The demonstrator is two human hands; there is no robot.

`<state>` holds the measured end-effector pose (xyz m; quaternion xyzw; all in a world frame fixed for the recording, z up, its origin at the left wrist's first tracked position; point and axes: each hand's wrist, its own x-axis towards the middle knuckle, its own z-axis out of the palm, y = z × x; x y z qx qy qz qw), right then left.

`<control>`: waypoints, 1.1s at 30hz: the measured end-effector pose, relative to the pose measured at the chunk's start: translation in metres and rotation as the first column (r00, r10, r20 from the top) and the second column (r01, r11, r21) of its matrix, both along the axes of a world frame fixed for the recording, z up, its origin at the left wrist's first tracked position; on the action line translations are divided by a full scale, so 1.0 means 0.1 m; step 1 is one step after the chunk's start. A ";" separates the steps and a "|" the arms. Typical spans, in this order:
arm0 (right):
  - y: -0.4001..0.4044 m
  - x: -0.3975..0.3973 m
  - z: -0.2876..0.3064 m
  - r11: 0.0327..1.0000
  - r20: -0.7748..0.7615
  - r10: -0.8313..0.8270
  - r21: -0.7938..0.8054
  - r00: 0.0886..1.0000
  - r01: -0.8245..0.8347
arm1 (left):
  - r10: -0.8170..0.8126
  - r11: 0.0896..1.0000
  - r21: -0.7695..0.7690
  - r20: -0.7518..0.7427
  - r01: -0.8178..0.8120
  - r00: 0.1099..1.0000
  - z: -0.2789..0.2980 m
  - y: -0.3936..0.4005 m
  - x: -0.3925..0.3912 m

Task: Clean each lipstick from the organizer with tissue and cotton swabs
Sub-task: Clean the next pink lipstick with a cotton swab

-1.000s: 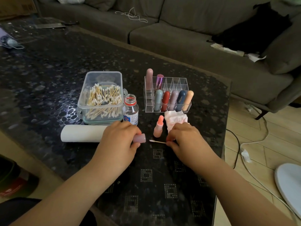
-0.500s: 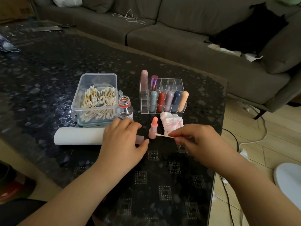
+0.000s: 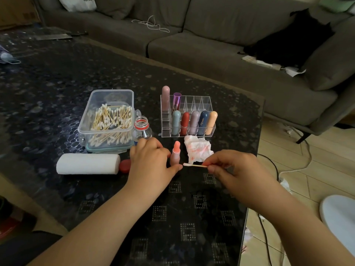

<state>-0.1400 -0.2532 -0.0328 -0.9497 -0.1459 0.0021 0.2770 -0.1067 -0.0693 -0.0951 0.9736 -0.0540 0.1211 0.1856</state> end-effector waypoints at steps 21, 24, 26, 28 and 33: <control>0.09 -0.12 0.27 0.792 0.055 -0.050 0.611 0.997 0.006 | -0.186 0.559 -0.828 -0.075 0.043 0.980 0.51 0.06 -0.32; 0.12 -0.12 0.32 0.755 0.117 -0.066 0.655 0.991 -0.027 | -0.229 0.438 -0.899 -0.083 0.026 0.970 0.57 0.09 -0.38; 0.13 -0.11 0.34 0.749 0.147 -0.069 0.661 0.987 -0.047 | -0.248 0.365 -0.931 -0.074 0.023 0.966 0.58 0.12 -0.40; 0.14 -0.10 0.35 0.733 0.152 -0.078 0.678 0.985 -0.047 | -0.250 0.306 -0.952 -0.061 0.019 0.966 0.60 0.13 -0.40; 0.18 -0.10 0.36 0.709 0.164 -0.089 0.703 0.982 -0.053 | -0.267 0.282 -0.959 -0.044 0.034 0.963 0.63 0.15 -0.41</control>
